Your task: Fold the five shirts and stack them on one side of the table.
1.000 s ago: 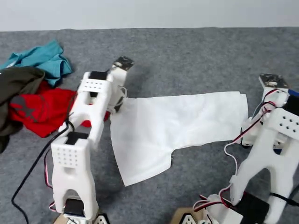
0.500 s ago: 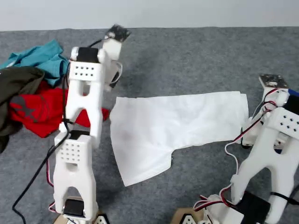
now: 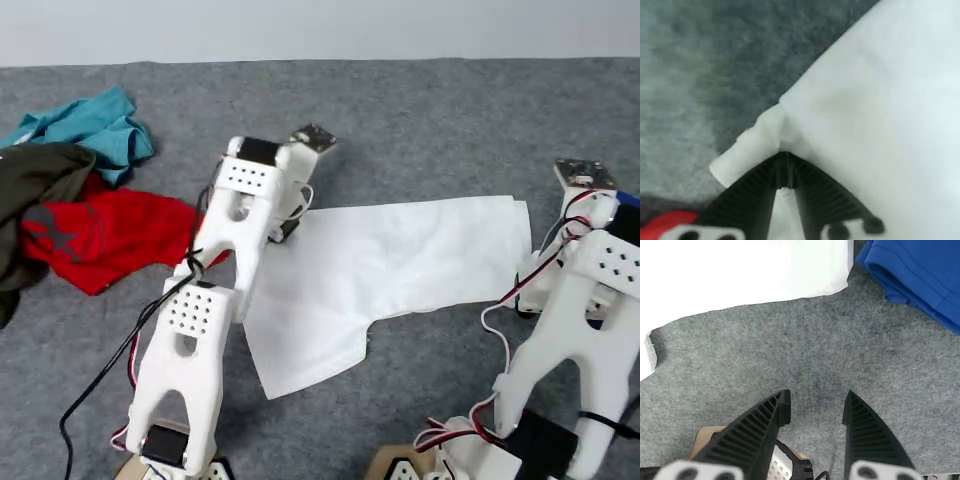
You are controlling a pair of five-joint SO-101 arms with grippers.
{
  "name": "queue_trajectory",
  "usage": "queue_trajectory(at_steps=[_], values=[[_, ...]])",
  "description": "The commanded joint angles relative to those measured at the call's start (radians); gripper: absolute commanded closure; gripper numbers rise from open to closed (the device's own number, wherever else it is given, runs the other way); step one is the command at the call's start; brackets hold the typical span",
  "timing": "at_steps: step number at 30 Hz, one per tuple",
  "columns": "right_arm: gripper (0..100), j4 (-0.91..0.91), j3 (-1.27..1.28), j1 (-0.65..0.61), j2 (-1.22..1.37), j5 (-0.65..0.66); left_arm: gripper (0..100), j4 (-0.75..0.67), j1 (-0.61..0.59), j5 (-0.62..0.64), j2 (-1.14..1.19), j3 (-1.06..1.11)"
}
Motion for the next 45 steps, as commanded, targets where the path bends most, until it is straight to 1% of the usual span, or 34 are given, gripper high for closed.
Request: queue_trajectory(at_steps=[1, 6, 9, 12, 16, 24, 29, 31, 33, 35, 38, 45], values=[[81.1, 0.024, -0.006, -0.010, -0.008, 0.009, 98, 0.032, -0.058, 0.002, 0.006, -0.064], [81.1, 0.021, -0.006, -0.010, -0.004, 0.009, 98, 0.034, -0.130, 0.000, 0.008, -0.056], [81.1, 0.016, -0.006, -0.010, -0.004, 0.009, 98, 0.034, -0.141, 0.000, 0.006, -0.061], [81.1, 0.018, -0.006, -0.030, -0.004, 0.009, 98, 0.035, -0.129, 0.000, -0.002, -0.062], [81.1, 0.019, -0.006, -0.076, -0.005, 0.009, 99, 0.035, -0.097, 0.002, -0.068, -0.054], [81.1, 0.019, -0.011, -0.163, -0.012, 0.008, 100, 0.035, -0.041, 0.002, -0.285, -0.054], [81.1, -0.024, -0.014, -0.206, -0.002, 0.009, 100, 0.035, -0.044, 0.008, -0.402, -0.054], [81.2, -0.074, -0.009, -0.231, 0.001, 0.009, 100, 0.035, -0.071, 0.015, -0.434, -0.053], [81.2, -0.142, 0.000, -0.248, 0.031, 0.009, 100, 0.035, -0.109, 0.061, -0.456, -0.053], [81.2, -0.196, 0.006, -0.265, 0.094, 0.009, 100, 0.035, -0.150, 0.087, -0.471, -0.053], [81.2, -0.248, -0.003, -0.283, 0.219, 0.009, 100, 0.035, -0.207, 0.087, -0.503, -0.015], [81.2, -0.355, -0.055, -0.257, 0.469, 0.009, 100, 0.035, -0.290, 0.086, -0.667, 0.245]])
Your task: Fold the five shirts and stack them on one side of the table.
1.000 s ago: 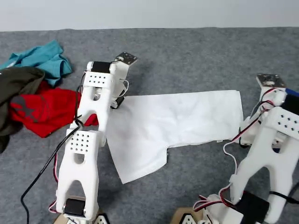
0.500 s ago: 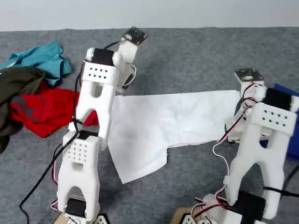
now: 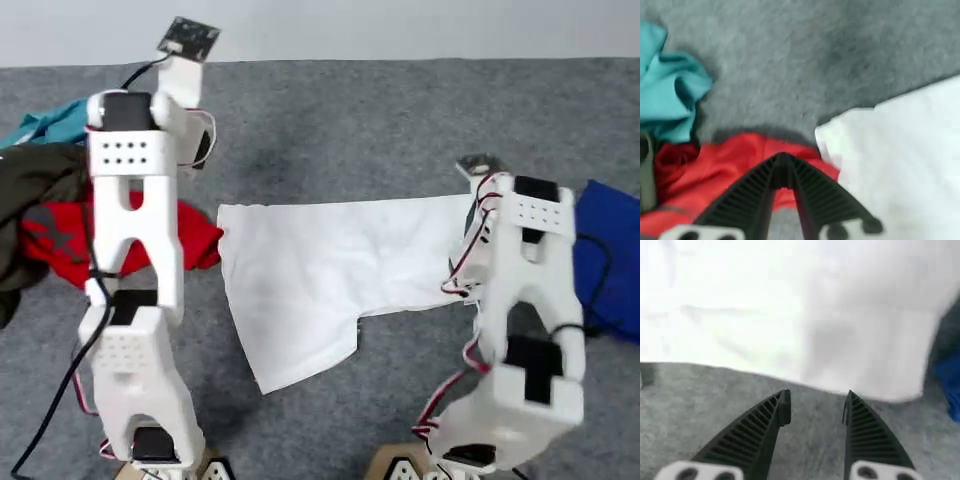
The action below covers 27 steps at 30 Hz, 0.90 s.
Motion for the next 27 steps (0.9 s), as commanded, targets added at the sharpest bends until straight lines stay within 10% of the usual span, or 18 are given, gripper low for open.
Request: queue_trajectory(at_steps=[1, 11, 27], values=[[81.2, -0.051, -0.081, 0.027, 0.079, 0.009, 100, 0.026, -0.031, 0.011, -0.146, 0.120], [81.2, 0.054, -0.299, 0.105, 0.223, 0.009, 100, 0.025, -0.035, 0.012, -0.264, 0.283], [81.2, 0.360, -0.503, -0.162, 0.061, 0.077, 100, 0.026, -0.101, 0.017, -0.402, 0.361]])
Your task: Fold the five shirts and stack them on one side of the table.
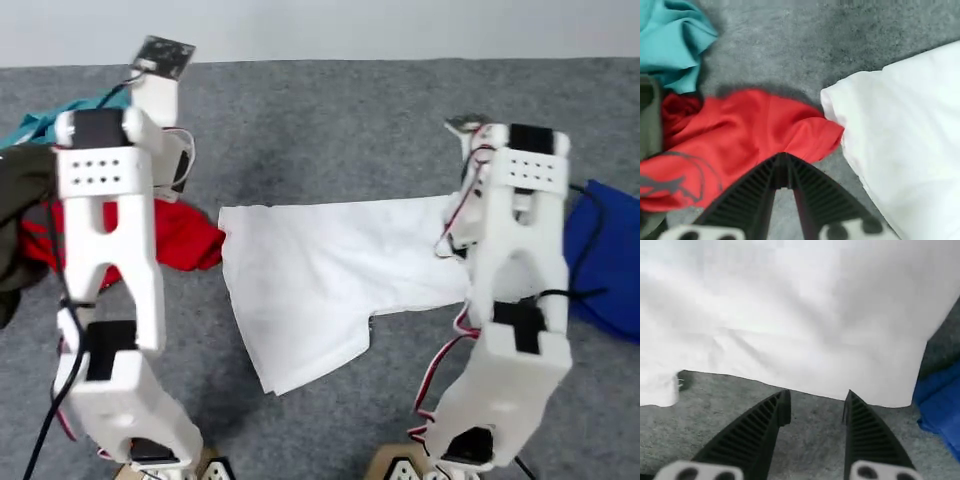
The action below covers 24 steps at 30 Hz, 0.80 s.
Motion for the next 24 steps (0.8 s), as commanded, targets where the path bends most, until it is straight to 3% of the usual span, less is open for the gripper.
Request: queue_trajectory(at_steps=[1, 8, 13, 18, 24], values=[[81.2, 0.042, 0.072, -0.099, -0.159, 0.107, 100, 0.026, -0.068, 0.009, -0.130, 0.048], [81.2, 0.008, 0.397, -0.291, -0.481, 0.321, 100, 0.026, -0.324, 0.009, -0.330, 0.209], [80.9, -0.145, 0.624, -0.452, -0.618, 0.431, 100, 0.023, -0.465, 0.008, -0.402, 0.332], [80.2, -0.243, 0.804, -0.641, -0.651, 0.443, 100, 0.008, -0.608, 0.006, -0.404, 0.417], [72.0, -0.274, 0.822, -0.805, -0.647, 0.448, 100, -0.032, -0.704, 0.002, -0.404, 0.427]])
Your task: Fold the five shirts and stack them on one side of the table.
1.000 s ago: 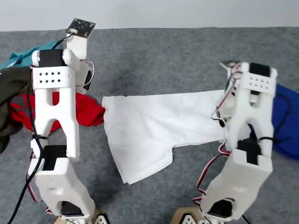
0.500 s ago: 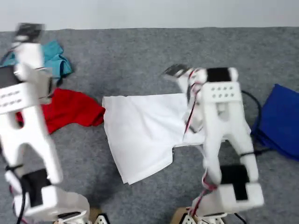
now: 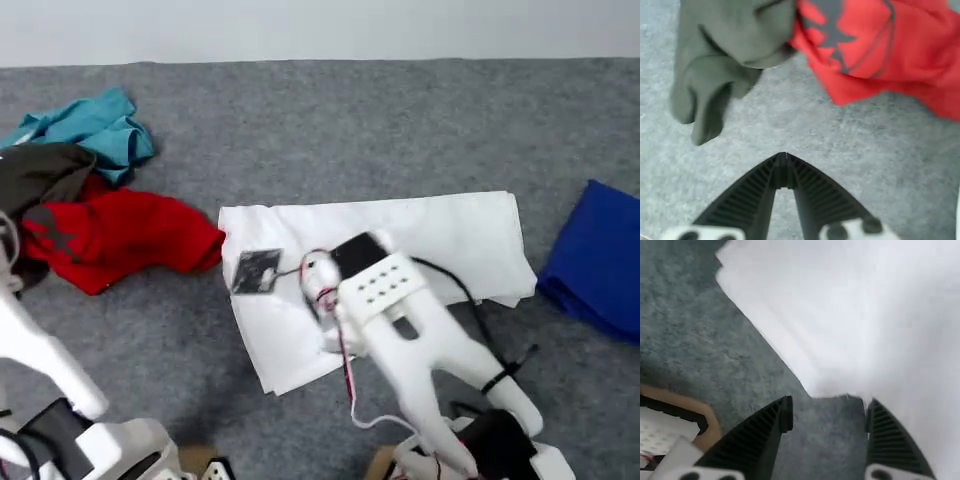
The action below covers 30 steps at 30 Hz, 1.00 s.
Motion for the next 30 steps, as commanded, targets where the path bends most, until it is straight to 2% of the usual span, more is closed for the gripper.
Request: queue_trajectory(at_steps=[1, 8, 14, 20, 30], values=[[72.0, -0.033, -0.003, -0.081, -0.041, 0.035, 100, -0.026, -0.035, 0.002, -0.044, 0.001], [72.0, -0.124, 0.078, -0.171, -0.041, 0.098, 100, -0.026, -0.040, 0.000, -0.044, 0.001], [72.0, -0.145, 0.133, -0.231, -0.041, 0.092, 100, -0.034, -0.040, 0.000, -0.044, 0.002], [71.9, -0.295, 0.262, -0.240, -0.036, 0.094, 100, -0.071, -0.040, 0.000, -0.044, 0.030], [71.9, -0.412, 0.215, -0.236, 0.223, 0.097, 100, -0.083, -0.040, 0.000, -0.044, 0.056]])
